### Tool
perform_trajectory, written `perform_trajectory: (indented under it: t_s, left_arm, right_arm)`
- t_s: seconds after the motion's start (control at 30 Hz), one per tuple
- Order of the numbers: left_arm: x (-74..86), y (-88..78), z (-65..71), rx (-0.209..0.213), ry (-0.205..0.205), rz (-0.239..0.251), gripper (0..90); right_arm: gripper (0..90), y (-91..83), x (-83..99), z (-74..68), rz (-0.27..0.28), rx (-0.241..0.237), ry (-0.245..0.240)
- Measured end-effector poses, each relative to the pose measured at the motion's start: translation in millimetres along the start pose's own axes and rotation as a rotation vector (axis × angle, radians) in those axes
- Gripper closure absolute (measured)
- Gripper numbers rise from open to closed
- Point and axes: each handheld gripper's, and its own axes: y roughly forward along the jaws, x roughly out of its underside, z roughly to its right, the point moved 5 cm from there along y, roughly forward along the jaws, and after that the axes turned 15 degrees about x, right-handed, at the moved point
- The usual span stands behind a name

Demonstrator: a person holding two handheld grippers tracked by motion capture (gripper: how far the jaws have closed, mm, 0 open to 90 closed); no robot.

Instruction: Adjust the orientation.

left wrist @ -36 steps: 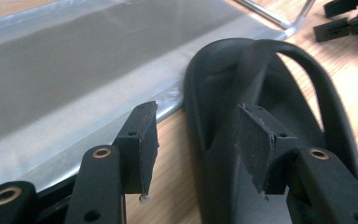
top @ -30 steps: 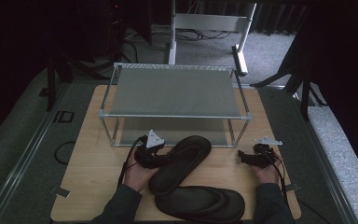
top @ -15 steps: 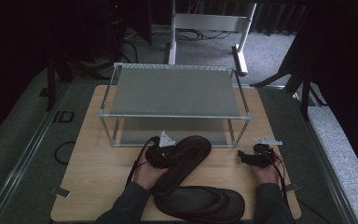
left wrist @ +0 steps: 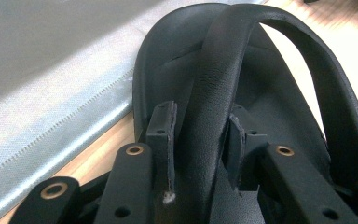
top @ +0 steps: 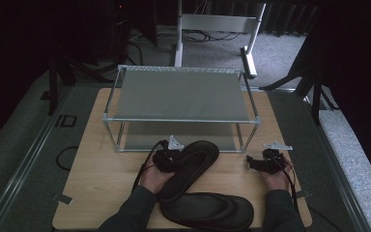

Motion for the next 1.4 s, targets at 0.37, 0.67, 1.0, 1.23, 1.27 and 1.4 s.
perform_trajectory:
  t_s: [0.37,0.67,1.0,1.23,1.27,1.4]
  left_arm:
    - [-0.5,-7.1,-3.8,-0.025,-0.02,0.023,70.0]
    - [-0.5,-14.6,-13.8,-0.058,-0.049,0.056,70.9]
    - [-0.9,-27.3,-37.9,-0.111,-0.119,0.126,71.0]
    - [0.5,-30.0,-57.8,-0.176,-0.173,0.165,71.1]
    - [0.7,-29.7,-59.8,-0.183,-0.173,0.168,71.1]
    - [1.9,-28.8,-65.5,-0.213,-0.191,0.187,71.1]
  right_arm:
    - [14.1,0.0,0.0,0.0,0.0,0.0,0.0]
    - [14.1,0.0,0.0,0.0,0.0,0.0,0.0]
    - [14.0,0.0,0.0,0.0,0.0,0.0,0.0]
    - [14.0,0.0,-0.1,0.0,0.0,0.0,0.0]
    - [14.1,0.0,-0.1,0.0,0.0,0.0,0.0]
    - [14.1,0.0,-0.1,0.0,0.0,0.0,0.0]
